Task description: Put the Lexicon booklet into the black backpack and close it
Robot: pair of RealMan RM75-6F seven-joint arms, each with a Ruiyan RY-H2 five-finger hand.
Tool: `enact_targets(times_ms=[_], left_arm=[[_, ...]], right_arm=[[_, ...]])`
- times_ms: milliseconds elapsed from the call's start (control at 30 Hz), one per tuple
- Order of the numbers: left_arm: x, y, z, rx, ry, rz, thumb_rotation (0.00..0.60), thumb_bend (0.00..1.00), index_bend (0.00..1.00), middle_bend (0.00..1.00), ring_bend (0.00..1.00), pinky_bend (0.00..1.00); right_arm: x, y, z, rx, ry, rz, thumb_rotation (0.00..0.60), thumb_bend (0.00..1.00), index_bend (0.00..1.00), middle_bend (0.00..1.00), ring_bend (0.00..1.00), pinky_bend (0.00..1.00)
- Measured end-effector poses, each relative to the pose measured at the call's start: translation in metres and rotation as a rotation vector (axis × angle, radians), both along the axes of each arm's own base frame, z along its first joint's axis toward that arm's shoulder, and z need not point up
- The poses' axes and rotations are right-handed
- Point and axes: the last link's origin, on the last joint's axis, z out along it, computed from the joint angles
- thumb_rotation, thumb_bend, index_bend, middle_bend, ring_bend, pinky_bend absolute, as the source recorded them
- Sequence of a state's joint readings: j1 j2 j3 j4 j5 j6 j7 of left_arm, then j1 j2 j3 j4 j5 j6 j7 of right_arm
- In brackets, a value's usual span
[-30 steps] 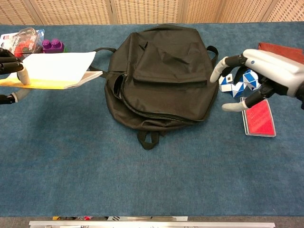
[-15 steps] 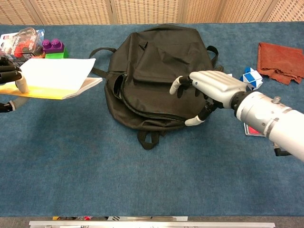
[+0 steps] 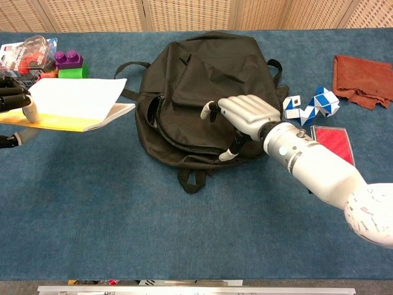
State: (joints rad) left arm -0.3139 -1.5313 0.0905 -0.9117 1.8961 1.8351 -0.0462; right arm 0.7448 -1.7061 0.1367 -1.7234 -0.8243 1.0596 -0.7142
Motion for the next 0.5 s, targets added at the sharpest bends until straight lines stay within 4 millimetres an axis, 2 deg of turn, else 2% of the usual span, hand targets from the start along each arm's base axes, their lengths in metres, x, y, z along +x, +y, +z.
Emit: enact_targets(times_ms=[67, 200, 367, 433, 500], left_arm=[[0.0, -0.001, 0.0, -0.001, 0.005, -0.007, 0.6, 0.33, 0.66, 0.6, 0.47, 0.62], [-0.001, 0.0, 0.001, 0.0, 0.003, -0.005, 0.6, 0.33, 0.66, 0.6, 0.47, 0.62], [-0.002, 0.0, 0.003, 0.003, -0.002, -0.006, 0.6, 0.33, 0.67, 0.6, 0.47, 0.62], [-0.002, 0.0, 0.003, 0.003, -0.002, -0.006, 0.6, 0.33, 0.67, 0.6, 0.47, 0.62], [-0.002, 0.0, 0.003, 0.003, -0.003, -0.008, 0.6, 0.33, 0.67, 0.6, 0.47, 0.62]], right_arm=[[0.0, -0.003, -0.004, -0.008, 0.009, -0.001, 0.6, 0.08, 0.27, 0.31, 0.19, 0.33], [0.003, -0.012, -0.009, -0.034, 0.021, -0.006, 0.6, 0.2, 0.26, 0.31, 0.19, 0.33], [0.011, -0.022, -0.006, -0.051, 0.0, -0.024, 0.6, 0.27, 0.27, 0.33, 0.19, 0.33], [0.014, -0.025, -0.003, -0.057, -0.009, -0.029, 0.6, 0.36, 0.27, 0.34, 0.21, 0.33], [0.017, -0.029, -0.002, -0.061, -0.016, -0.034, 0.6, 0.5, 0.32, 0.38, 0.26, 0.39]])
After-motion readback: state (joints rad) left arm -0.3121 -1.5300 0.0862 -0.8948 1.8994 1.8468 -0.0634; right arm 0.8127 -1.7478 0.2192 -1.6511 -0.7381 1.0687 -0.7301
